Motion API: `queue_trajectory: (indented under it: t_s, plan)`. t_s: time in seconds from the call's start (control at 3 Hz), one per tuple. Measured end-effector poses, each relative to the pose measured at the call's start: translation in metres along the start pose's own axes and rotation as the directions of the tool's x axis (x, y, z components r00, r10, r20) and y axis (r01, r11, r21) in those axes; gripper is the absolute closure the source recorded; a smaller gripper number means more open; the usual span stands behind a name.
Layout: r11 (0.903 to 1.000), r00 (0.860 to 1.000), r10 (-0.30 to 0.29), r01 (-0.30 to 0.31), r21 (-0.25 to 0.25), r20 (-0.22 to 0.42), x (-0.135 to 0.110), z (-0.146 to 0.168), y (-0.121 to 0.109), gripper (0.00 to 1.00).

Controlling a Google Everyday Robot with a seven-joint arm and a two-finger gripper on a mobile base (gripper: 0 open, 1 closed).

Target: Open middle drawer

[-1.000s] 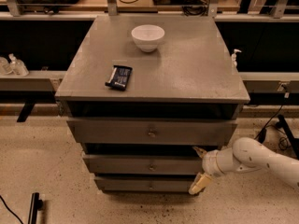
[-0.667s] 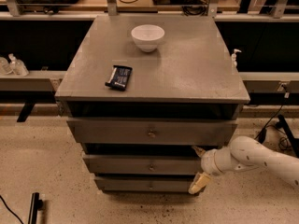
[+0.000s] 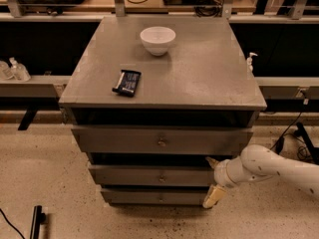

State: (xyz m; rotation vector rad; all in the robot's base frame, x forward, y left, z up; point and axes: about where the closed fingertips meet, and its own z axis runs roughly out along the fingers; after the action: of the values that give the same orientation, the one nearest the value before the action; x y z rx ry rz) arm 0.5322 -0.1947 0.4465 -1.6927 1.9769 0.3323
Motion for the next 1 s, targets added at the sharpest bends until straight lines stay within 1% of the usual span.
queue_trajectory:
  t_s: [0.33, 0.67, 1.0]
  plan:
    - [0.9998, 1.0, -0.001, 0.001, -0.02, -0.025, 0.0065, 0.005, 0.0043, 0.18]
    - [0.9993, 0.999, -0.003, 0.002, -0.036, -0.037, 0.0091, 0.0082, 0.0068, 0.17]
    - [0.9988, 0.999, -0.009, 0.007, -0.049, -0.038, 0.0088, 0.009, 0.0088, 0.19]
